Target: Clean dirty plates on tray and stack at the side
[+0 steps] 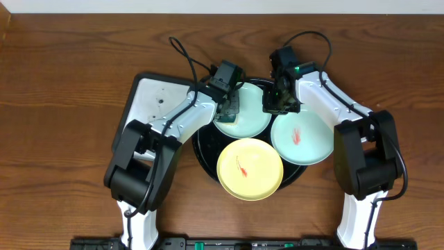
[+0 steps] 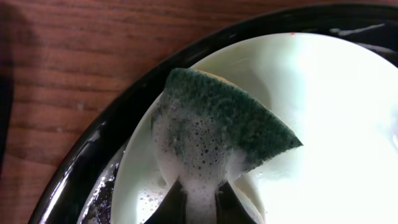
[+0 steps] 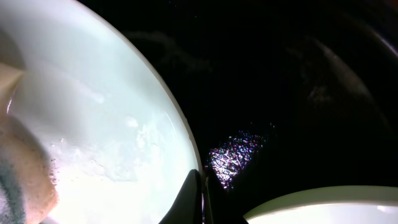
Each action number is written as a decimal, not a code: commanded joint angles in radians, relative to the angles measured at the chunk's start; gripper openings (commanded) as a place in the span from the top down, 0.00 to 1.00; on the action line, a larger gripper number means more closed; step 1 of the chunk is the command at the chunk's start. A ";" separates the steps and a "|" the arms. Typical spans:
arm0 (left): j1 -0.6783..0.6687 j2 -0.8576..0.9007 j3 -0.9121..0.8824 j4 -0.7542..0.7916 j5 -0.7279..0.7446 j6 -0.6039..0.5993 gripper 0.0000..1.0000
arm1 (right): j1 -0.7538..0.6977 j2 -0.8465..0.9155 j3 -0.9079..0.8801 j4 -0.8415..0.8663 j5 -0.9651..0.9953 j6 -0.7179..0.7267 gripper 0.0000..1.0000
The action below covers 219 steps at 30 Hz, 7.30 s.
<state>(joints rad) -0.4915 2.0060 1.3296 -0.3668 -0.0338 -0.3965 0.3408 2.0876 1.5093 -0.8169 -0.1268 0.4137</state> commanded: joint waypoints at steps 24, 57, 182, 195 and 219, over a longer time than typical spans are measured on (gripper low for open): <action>-0.050 0.094 -0.013 0.048 0.312 -0.255 0.93 | 0.003 -0.004 0.007 -0.014 0.025 0.012 0.99; -0.058 0.064 0.087 0.114 -0.700 0.388 0.92 | 0.003 -0.004 0.007 -0.066 0.025 0.012 0.99; 0.510 -0.354 -0.150 -0.424 0.094 0.178 0.92 | -0.200 -0.054 -0.021 -0.177 -0.116 0.151 0.82; 0.510 -0.354 -0.150 -0.424 0.094 0.178 0.92 | -0.178 -0.187 -0.017 -0.099 -0.017 0.056 0.99; 0.510 -0.354 -0.150 -0.424 0.094 0.178 0.92 | 0.345 -0.304 -0.017 0.091 1.079 -0.286 0.99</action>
<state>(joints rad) 0.0132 1.6535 1.1778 -0.7883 0.0544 -0.2344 0.6437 1.8130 1.4891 -0.7284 0.7631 0.1482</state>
